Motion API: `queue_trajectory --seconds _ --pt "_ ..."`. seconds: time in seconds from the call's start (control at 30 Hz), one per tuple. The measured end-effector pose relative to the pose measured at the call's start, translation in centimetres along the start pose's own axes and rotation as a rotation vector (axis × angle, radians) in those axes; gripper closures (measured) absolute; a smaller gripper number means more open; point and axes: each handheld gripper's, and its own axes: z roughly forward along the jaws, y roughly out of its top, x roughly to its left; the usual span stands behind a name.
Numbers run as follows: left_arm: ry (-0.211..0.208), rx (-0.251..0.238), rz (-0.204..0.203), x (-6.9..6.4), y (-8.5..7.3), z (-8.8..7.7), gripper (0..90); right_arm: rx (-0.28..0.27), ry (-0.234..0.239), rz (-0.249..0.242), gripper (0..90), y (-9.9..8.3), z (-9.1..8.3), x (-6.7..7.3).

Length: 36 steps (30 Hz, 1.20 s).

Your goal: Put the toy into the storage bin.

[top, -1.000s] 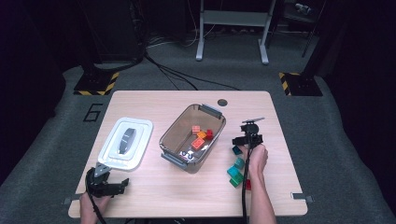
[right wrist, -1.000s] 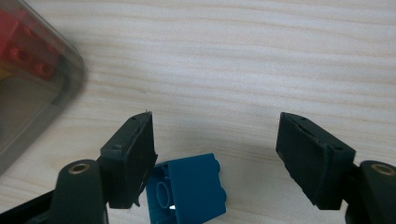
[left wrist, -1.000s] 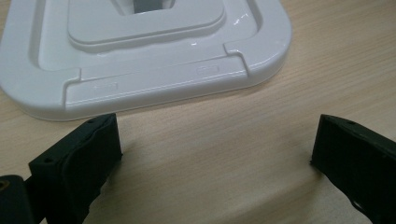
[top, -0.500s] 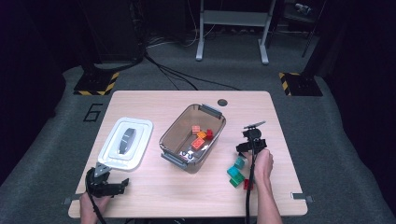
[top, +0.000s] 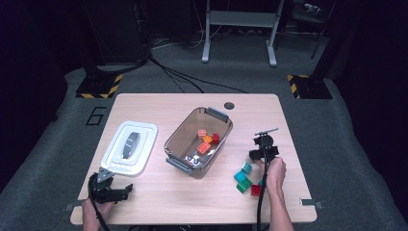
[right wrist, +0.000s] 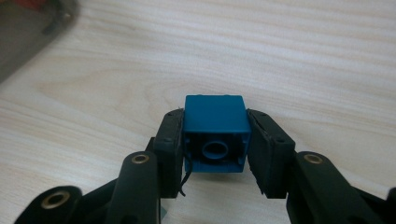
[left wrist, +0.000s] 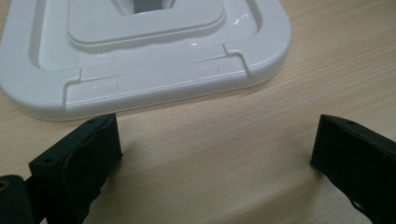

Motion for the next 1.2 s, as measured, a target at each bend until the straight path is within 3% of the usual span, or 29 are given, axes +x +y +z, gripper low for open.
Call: queue_trajectory --seconds 0.07,0.43,1.2 --pt "0.000 0.000 0.000 0.0 0.0 0.0 1.2 -0.005 0.007 0.019 59.1 0.1 -0.4 0.1" --pt "-0.001 0.000 -0.001 0.0 0.0 0.0 1.2 -0.092 0.039 -0.003 59.1 1.2 -3.8 0.5" --pt "0.000 0.000 -0.001 0.0 0.0 0.0 1.2 -0.210 0.049 -0.106 59.0 4.4 -9.8 2.9"
